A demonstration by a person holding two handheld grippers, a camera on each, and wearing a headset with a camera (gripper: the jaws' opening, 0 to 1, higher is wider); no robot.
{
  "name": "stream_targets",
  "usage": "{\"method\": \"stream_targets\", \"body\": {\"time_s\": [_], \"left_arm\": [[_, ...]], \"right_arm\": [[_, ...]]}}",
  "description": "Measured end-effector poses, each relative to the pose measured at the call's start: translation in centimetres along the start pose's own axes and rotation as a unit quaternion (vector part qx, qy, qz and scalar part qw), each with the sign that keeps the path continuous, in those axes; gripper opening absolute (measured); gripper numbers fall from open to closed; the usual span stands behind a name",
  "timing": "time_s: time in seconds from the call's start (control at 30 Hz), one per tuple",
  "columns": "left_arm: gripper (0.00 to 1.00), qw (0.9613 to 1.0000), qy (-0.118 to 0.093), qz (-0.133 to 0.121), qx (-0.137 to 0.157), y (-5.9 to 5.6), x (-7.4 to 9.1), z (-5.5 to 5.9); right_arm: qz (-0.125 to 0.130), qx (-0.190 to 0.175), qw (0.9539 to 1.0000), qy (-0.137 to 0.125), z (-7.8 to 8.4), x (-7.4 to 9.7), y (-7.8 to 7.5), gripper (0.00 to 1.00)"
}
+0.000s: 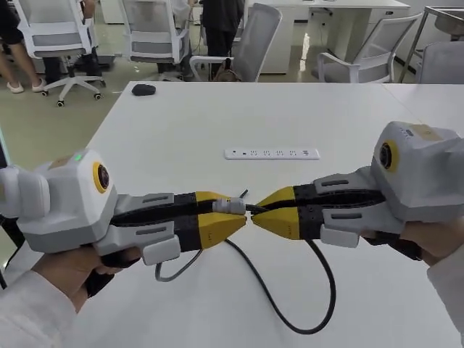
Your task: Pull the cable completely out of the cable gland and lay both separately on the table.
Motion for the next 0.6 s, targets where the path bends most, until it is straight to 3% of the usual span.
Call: {"method": "stream_targets", "body": {"time_s": [0.6], "left_arm": [[0.16, 0.9999, 0.006, -0.008, 0.001, 0.6, 0.6, 0.4]], "right_arm": [[0.004, -0.004, 0.9998, 0.017, 1.6, 0.7, -0.4, 0.03]]}}
Point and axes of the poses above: the centre of the closed fingertips' face, and the gripper's own axes: x roughly backward along the fingers, y roughly to its left, z roughly out of its underside, the point moved 3 cm from there along x, roughly backward along the fingers, and after that the axes turned 12 degrees about -y, right-handed, at the moved point
